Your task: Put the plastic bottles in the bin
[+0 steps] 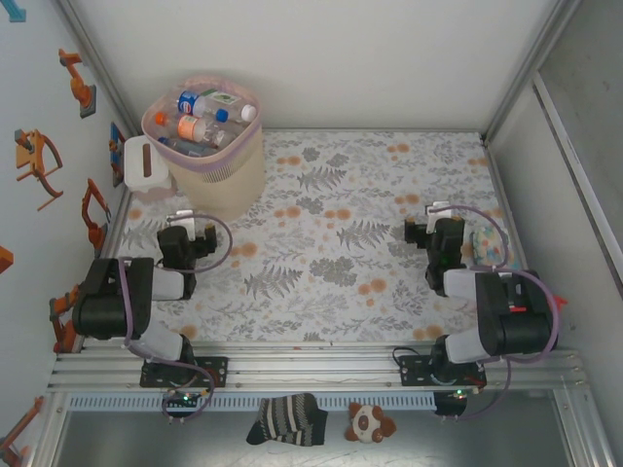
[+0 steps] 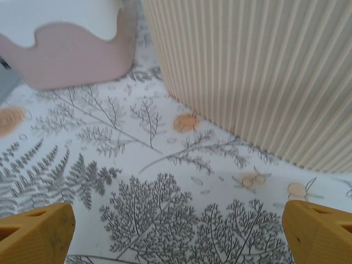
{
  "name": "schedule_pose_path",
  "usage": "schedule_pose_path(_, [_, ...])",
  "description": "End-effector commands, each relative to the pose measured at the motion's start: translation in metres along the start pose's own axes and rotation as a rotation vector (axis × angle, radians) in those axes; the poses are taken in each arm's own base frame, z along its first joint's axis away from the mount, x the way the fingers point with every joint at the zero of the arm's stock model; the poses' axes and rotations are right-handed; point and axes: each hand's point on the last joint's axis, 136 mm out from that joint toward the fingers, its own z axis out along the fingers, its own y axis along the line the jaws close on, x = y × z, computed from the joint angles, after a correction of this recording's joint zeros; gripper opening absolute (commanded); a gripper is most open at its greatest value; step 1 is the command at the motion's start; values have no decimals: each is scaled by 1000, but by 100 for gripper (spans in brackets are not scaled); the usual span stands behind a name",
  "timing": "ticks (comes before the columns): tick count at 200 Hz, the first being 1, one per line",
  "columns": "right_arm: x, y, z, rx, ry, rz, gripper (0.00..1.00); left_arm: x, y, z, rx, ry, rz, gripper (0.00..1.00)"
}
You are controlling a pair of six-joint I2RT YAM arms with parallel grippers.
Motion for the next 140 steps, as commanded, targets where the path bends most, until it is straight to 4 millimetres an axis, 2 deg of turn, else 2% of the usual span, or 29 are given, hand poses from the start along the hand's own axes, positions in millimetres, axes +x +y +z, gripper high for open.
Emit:
schedule_pose_path(1, [-9, -3, 7, -53, -55, 71, 99, -38, -16, 4, 96, -94, -20, 96])
schedule_pose_path(9, [-7, -2, 14, -74, -61, 77, 99, -39, -8, 9, 55, -79, -41, 96])
schedule_pose_path(19, [-2, -13, 14, -49, -34, 123, 100, -37, 0, 11, 25, -49, -69, 96])
schedule_pose_path(45, [-1, -21, 18, -8, -18, 144, 99, -37, 0, 11, 33, -49, -77, 96])
schedule_pose_path(140, [-2, -20, 19, -8, -14, 143, 100, -38, 1, 12, 35, -53, -79, 96])
